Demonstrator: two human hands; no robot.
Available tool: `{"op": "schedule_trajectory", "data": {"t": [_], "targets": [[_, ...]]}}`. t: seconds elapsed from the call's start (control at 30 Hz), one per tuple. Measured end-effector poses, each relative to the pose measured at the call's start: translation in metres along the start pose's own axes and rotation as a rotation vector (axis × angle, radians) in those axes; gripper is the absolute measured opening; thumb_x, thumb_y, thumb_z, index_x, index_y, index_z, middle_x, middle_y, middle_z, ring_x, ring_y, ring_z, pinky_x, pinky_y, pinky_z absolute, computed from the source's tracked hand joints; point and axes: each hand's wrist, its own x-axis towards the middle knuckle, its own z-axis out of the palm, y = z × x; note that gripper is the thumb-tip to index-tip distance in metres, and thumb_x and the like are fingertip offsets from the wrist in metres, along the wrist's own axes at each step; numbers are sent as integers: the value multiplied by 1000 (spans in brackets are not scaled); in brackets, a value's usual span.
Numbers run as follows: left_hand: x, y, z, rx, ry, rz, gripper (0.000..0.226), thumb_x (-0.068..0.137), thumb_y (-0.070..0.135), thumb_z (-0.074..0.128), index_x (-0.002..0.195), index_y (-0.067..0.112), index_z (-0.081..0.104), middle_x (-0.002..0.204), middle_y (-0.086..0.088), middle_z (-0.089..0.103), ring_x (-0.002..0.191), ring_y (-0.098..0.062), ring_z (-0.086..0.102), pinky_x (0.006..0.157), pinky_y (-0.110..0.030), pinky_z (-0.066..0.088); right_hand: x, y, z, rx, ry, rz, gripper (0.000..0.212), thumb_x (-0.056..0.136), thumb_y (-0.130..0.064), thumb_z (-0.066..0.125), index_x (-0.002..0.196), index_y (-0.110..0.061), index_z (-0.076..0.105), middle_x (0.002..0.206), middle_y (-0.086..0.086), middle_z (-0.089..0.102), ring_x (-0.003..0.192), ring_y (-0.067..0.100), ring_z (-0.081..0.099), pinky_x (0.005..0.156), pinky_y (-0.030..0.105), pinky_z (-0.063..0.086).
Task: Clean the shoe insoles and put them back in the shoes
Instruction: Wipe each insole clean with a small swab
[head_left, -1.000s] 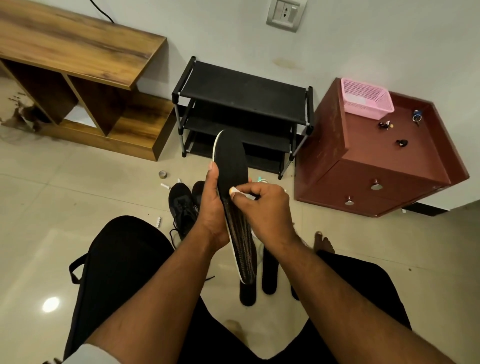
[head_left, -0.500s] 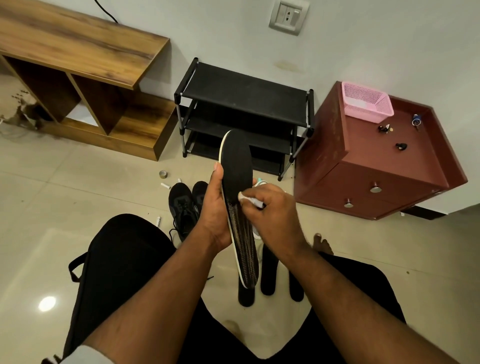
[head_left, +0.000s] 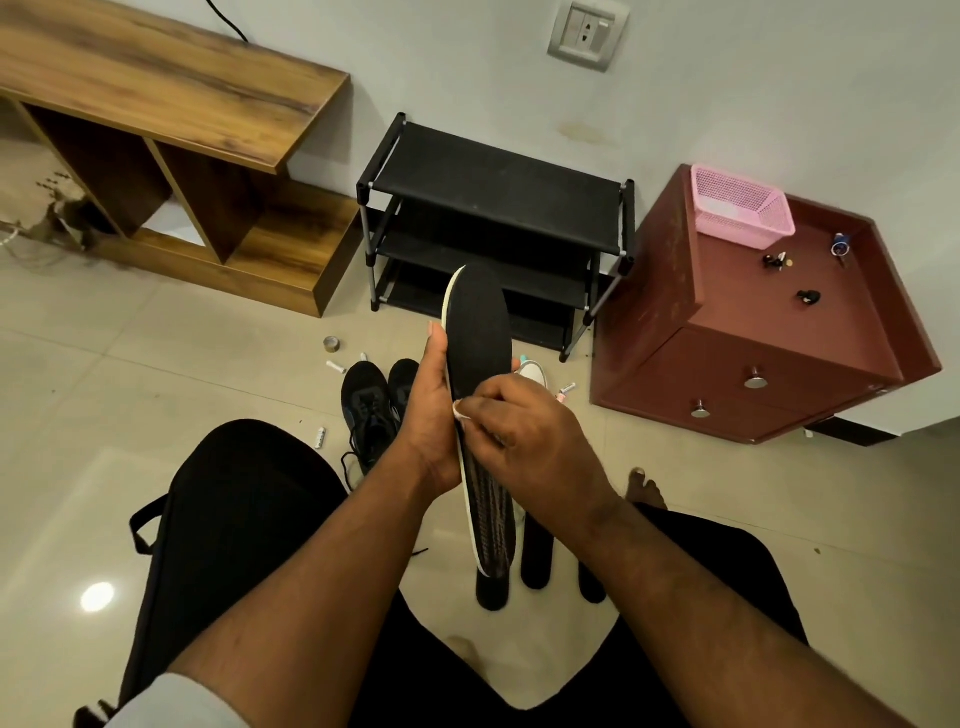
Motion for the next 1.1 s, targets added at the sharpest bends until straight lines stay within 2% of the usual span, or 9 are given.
{"op": "schedule_trajectory", "data": {"t": [0.13,0.2,0.33,0.5,0.63,0.73,0.83,1.0,1.1], "targets": [[0,-3,-1,-37,2,2,86,88,76,36,118,2,69,117,-18,66,114,-31,62,107,-44,45,7,6,-1,2,-9,24,32,89,-25,46,98,-7,71,92,5,62,82,12,56,77,22,47],[0,-3,0,-42,-8,-8,88,87,77,35,115,2,70,113,-17,67,110,-30,64,103,-43,48,3,9,-1,-7,-35,-1,31,89,-25,47,98,-7,71,92,6,62,83,13,57,74,24,49],[1,-1,0,-45,-10,-21,86,87,78,31,96,6,78,99,-14,71,89,-24,69,84,-36,57,-11,5,-1,-24,-77,-68,30,90,-25,48,98,-7,71,92,6,63,84,15,58,74,26,51],[-2,-4,2,-72,-6,-40,77,88,74,40,105,8,76,109,-15,69,107,-29,65,106,-43,45,13,10,-7,-68,-70,-73,25,90,-20,52,99,-6,70,92,6,62,84,14,55,73,27,50],[-4,-3,3,-84,-6,-41,74,90,72,39,98,10,79,107,-14,71,104,-28,68,103,-42,47,19,11,-8,-94,-86,-92,29,90,-22,47,98,-6,70,90,6,61,82,15,55,70,27,49],[-3,-1,0,-71,-13,-49,85,88,76,35,111,4,73,116,-18,66,109,-30,62,105,-45,44,-2,5,-8,-71,-131,-134,31,90,-24,45,98,-6,70,91,6,61,82,14,54,72,26,48],[0,-1,0,-56,-18,-71,91,86,79,34,116,1,69,115,-19,62,104,-30,61,103,-44,44,-15,3,-6,-66,-140,-138,32,91,-25,46,100,-6,70,93,7,62,83,16,56,73,28,51],[-8,-10,5,-109,-52,-95,74,87,73,44,108,8,75,115,-16,68,114,-30,63,107,-43,45,14,6,-14,-109,-81,-93,30,91,-23,46,97,-6,70,91,7,62,83,15,56,72,29,50],[-9,-9,3,-116,-24,-76,74,87,73,45,108,9,75,118,-17,68,117,-30,62,106,-44,45,19,3,-13,-114,-81,-108,33,90,-23,44,92,-4,71,88,8,62,79,16,56,69,27,50]]}}
